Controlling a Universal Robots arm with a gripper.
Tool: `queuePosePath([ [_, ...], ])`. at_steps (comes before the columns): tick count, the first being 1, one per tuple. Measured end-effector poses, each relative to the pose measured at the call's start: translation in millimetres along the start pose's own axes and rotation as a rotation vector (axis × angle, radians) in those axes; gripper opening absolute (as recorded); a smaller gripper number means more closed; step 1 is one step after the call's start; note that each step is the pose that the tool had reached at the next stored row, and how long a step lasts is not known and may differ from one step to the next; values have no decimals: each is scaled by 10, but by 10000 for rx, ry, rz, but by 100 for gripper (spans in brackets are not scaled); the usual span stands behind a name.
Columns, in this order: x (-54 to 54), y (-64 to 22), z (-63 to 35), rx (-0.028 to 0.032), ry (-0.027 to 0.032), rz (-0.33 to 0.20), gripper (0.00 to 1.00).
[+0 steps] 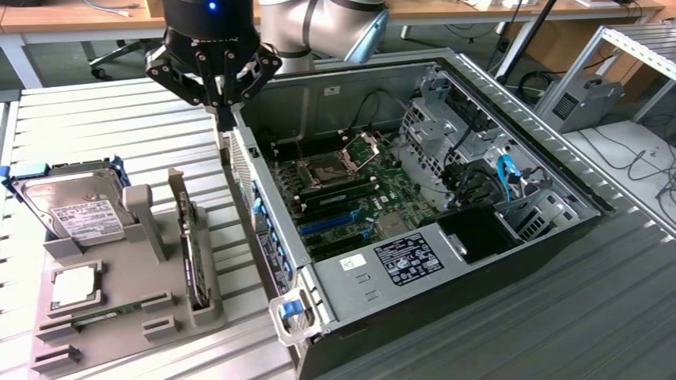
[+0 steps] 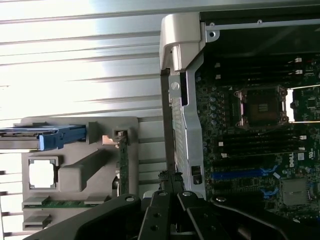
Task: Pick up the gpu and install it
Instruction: 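Reach for the gpu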
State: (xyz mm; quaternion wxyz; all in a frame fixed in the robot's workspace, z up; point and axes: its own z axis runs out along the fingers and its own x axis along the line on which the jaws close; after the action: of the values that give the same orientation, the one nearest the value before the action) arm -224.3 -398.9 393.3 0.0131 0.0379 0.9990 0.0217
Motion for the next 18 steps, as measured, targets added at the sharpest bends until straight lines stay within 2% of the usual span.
queuePosePath([
  [18, 79, -6, -2, 0, 0, 0, 11],
])
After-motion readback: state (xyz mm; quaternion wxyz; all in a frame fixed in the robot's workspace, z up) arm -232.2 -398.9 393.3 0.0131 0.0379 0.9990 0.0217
